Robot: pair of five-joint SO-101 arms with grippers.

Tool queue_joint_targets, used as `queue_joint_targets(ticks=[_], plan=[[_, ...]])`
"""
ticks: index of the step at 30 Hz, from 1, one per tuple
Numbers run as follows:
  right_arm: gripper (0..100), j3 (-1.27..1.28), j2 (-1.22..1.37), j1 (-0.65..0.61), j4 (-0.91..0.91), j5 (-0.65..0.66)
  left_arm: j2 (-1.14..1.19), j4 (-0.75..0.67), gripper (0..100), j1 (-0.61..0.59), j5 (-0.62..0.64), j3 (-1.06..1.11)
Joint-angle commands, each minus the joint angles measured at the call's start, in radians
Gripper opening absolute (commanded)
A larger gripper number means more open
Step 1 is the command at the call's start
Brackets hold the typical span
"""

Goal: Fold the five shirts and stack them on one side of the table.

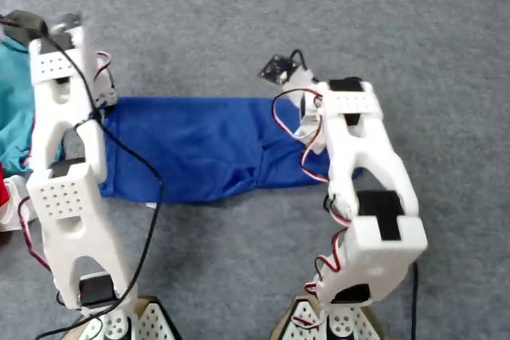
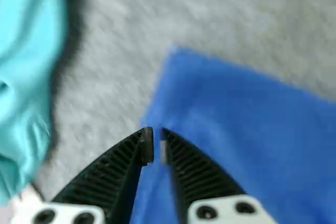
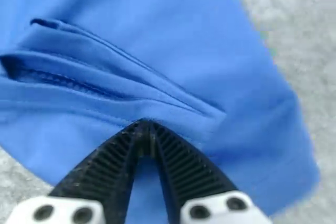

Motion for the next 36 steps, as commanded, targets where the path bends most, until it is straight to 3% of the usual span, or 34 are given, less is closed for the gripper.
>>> queue_joint_targets(ticks=[1, 5, 13, 31, 36], plan=[[0.6, -0.056, -0.154, 0.031, 0.006, -0.04, -0.027, 0.153, 15, 0.021, -0.041, -0.118], [0.6, 0.007, -0.223, 0.062, -0.091, -0.109, -0.027, 0.158, 21, -0.018, -0.044, -0.083], [0.6, 0.174, -0.246, 0.159, -0.394, -0.215, -0.018, 0.153, 22, -0.075, -0.086, 0.043], [0.6, 0.179, -0.243, 0.194, -0.428, -0.242, 0.079, 0.126, 22, -0.097, -0.209, 0.06], [0.6, 0.179, -0.243, 0.193, -0.428, -0.242, 0.081, 0.031, 22, -0.097, -0.272, 0.107]])
